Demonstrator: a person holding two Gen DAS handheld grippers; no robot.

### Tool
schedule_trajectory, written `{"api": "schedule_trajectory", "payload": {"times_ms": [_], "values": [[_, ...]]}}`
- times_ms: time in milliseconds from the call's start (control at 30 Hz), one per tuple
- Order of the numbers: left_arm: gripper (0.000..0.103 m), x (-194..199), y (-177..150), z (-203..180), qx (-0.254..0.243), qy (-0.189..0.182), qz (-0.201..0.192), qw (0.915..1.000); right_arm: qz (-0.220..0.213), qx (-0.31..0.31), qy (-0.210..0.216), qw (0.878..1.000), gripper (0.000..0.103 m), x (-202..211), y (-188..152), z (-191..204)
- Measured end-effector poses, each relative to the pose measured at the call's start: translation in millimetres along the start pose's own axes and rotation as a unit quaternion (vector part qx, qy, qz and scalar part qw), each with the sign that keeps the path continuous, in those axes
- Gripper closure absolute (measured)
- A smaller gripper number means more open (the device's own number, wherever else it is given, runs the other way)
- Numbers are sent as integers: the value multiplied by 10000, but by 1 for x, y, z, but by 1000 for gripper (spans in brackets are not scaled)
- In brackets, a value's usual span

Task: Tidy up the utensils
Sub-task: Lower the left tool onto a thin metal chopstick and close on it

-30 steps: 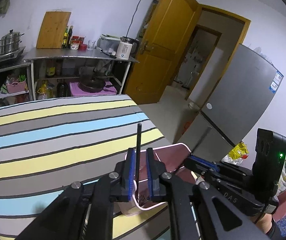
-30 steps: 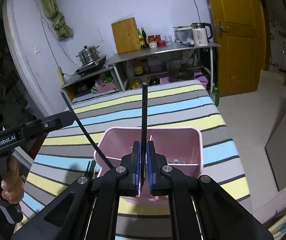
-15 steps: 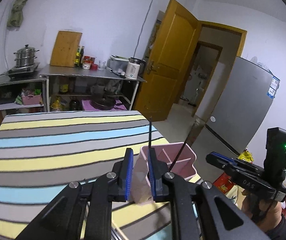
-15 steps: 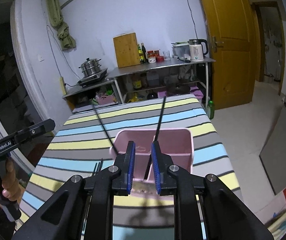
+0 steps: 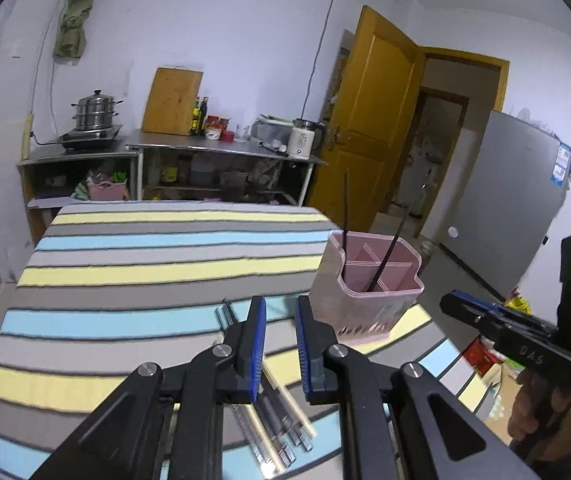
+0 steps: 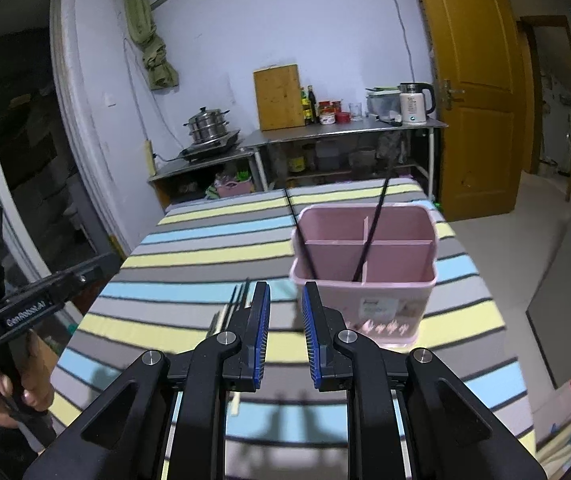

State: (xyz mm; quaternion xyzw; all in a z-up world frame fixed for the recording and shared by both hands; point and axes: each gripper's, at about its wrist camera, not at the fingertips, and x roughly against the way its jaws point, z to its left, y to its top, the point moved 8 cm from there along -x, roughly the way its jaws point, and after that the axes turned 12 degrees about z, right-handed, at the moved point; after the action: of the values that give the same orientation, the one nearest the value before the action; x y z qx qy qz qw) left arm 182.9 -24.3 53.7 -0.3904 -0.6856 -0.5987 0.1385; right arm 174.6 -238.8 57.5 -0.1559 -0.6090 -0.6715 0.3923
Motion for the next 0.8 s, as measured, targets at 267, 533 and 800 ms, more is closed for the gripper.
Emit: {"api": "schedule_trajectory", "payload": {"times_ms": [267, 533, 800], "values": [[88, -13, -42, 19, 188, 159, 284, 9993, 243, 220, 19, 9995, 86, -16, -28, 20], [82, -61, -59, 43, 524, 206, 782, 9953, 570, 378, 65, 9976, 86, -46, -44, 31], [82, -120, -80, 62, 805, 312, 1311, 9876, 904, 375, 186, 9950, 86, -76, -56, 33]]}}
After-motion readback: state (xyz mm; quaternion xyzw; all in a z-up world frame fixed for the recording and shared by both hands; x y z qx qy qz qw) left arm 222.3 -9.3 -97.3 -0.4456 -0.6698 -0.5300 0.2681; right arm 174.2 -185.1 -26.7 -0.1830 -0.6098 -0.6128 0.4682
